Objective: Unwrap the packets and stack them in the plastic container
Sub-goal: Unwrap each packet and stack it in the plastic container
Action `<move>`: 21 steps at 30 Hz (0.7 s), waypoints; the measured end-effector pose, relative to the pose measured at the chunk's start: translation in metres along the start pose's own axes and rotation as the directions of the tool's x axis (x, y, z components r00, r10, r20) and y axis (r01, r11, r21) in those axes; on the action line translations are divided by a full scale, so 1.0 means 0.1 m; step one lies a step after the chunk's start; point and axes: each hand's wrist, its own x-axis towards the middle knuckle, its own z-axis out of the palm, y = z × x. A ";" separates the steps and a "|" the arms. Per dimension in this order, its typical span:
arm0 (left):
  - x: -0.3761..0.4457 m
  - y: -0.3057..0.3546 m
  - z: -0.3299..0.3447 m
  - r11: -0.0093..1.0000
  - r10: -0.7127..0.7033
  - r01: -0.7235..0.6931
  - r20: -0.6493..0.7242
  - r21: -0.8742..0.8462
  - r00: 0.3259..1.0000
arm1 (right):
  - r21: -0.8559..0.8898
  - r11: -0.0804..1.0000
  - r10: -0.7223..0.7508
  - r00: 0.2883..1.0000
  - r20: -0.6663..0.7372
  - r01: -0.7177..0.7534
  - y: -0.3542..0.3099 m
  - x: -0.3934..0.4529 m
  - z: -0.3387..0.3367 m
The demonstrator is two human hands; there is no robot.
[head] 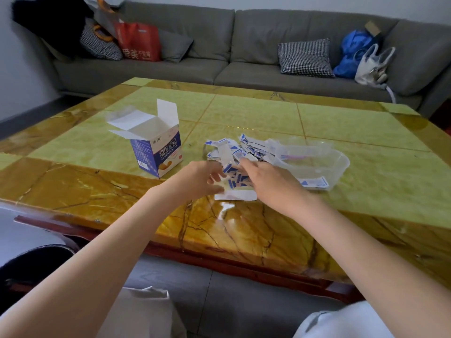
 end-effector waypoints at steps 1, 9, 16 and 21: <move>0.00 -0.01 0.04 0.999 -0.001 -0.002 0.050 0.044 0.999 | -0.015 1.000 -0.003 1.000 0.019 0.003 0.01 -0.02 0.02; 0.09 0.05 0.15 0.982 0.009 -0.022 0.073 0.189 0.997 | 0.065 0.998 0.015 0.990 0.144 -0.025 0.06 -0.14 0.11; 0.06 0.07 0.12 0.940 0.107 -0.107 0.017 0.324 0.994 | 0.253 0.958 0.109 0.989 0.103 -0.132 0.10 -0.12 0.07; 0.03 0.02 0.04 0.969 0.054 -0.039 -0.053 0.244 0.997 | 0.315 0.941 0.128 0.992 -0.009 -0.119 0.11 -0.10 0.06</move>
